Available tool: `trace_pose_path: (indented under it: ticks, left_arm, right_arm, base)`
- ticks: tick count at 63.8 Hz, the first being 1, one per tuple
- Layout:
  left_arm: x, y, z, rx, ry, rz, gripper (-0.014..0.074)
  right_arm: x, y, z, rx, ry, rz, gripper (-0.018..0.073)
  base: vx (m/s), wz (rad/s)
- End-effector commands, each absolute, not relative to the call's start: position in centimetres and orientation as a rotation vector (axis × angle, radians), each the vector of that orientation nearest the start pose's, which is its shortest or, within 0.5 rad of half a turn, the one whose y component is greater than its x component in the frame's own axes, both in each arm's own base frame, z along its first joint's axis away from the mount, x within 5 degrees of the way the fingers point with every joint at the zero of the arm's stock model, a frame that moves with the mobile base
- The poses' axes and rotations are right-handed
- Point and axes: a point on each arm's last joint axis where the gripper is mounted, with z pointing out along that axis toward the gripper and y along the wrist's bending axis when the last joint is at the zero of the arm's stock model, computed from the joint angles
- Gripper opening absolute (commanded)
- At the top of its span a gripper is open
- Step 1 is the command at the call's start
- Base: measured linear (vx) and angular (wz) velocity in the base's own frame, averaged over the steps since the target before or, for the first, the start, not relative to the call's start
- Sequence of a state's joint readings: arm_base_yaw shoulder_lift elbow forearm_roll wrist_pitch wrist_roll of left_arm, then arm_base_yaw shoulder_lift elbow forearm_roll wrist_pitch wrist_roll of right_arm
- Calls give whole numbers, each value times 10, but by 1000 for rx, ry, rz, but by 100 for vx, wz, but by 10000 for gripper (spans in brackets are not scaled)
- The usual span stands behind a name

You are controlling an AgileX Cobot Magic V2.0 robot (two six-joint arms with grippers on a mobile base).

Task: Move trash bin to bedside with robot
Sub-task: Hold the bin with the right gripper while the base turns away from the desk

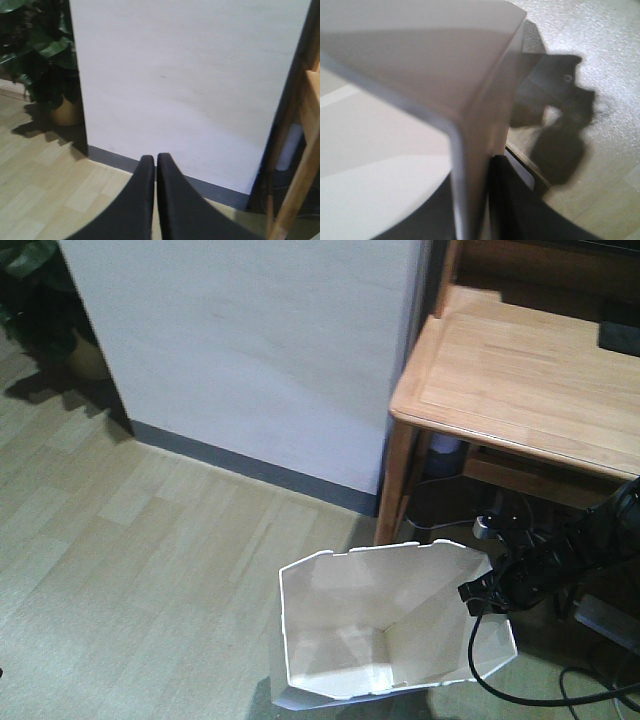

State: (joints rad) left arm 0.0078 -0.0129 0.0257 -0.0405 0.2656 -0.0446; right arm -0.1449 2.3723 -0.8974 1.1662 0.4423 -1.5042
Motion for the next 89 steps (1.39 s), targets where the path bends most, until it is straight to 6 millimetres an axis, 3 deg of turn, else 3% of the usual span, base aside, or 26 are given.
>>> trace_pose_path:
  ticks: [1, 89]
  left_arm:
    - [55, 0, 184, -80, 1689, -72, -6]
    - [55, 0, 184, -80, 1689, -72, -6]
  right_arm:
    - [309, 4, -4, -335, 2843, 818, -5]
    - [309, 4, -4, -334, 2844, 815, -5]
  base:
    - [-5, 35]
    - [4, 49]
